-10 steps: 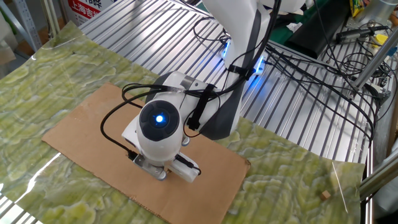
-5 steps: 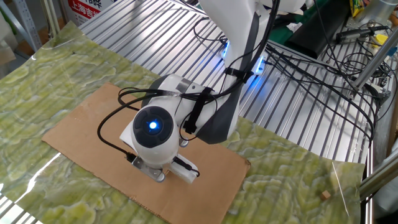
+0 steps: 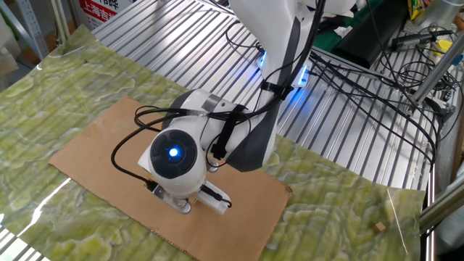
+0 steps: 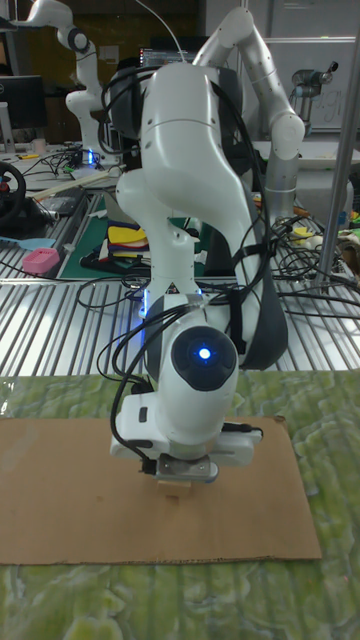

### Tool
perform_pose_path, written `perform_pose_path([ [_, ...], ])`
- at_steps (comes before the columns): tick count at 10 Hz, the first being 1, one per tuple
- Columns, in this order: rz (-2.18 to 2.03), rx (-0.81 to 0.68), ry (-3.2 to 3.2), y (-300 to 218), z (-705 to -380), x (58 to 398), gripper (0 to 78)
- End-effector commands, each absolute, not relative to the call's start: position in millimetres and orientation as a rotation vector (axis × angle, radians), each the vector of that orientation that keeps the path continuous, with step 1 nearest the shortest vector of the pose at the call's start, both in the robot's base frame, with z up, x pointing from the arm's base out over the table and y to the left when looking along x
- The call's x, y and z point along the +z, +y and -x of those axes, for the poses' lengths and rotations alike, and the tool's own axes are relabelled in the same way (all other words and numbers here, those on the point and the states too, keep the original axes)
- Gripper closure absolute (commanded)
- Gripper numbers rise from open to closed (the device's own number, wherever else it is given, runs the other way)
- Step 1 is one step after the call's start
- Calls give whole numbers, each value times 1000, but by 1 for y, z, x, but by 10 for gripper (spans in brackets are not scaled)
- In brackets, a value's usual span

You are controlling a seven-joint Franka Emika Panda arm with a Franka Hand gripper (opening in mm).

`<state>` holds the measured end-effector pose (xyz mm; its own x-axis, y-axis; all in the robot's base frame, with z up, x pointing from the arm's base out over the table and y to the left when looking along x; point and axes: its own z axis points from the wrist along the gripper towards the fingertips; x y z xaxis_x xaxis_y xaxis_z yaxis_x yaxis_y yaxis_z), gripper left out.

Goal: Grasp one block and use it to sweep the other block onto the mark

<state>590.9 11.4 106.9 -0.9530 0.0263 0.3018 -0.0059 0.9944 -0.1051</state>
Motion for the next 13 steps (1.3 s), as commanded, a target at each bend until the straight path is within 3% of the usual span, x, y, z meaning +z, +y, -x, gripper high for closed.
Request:
perform_pose_path([
  [1, 18, 147, -2829, 11, -592, 108, 763],
  [6, 51, 116, -2861, 13, -595, 111, 763],
  [8, 76, 106, -2900, 18, -603, 120, 763],
  [10, 146, 61, -2937, 16, -630, 149, 763],
  [13, 156, 58, -2902, 14, -637, 148, 763],
])
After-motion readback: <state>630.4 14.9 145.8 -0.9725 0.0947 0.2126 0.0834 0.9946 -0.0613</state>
